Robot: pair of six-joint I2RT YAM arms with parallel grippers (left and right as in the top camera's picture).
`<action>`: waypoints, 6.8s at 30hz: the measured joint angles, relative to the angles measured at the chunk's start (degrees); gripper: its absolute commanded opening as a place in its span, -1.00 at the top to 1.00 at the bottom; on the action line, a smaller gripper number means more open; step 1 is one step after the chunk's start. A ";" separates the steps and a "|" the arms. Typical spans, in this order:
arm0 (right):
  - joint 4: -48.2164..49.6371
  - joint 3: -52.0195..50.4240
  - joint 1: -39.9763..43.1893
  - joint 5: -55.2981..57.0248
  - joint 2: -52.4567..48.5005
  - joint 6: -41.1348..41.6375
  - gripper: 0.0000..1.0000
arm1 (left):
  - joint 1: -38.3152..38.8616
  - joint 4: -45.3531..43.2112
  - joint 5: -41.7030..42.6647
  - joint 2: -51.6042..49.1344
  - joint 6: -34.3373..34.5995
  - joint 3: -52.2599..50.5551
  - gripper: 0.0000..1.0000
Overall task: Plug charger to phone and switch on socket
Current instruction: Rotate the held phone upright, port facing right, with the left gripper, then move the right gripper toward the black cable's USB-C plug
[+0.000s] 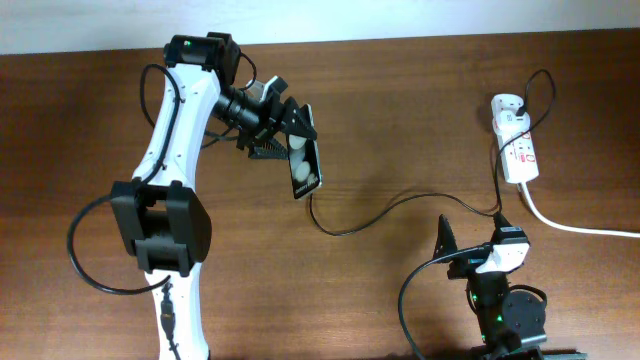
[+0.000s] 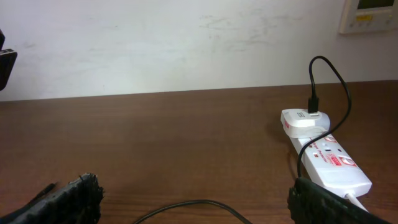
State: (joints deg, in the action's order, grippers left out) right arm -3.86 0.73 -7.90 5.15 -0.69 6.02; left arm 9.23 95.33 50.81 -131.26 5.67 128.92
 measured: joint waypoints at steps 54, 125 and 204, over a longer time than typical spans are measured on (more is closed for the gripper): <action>0.00 0.00 0.00 0.00 0.00 -0.02 -0.97 | -8.04 1.18 23.19 -0.02 33.20 0.00 0.62; 0.00 0.00 0.00 0.00 0.00 0.00 -0.97 | -11.63 -1.07 19.65 -3.21 33.68 -2.10 0.79; 0.00 0.00 0.00 0.00 0.00 -0.02 -0.97 | -4.94 0.66 -6.64 -9.25 31.43 -2.62 0.98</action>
State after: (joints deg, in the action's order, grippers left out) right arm -3.86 0.73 -7.90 5.15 -0.69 6.00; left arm 4.29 95.98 44.16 -140.51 37.10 126.30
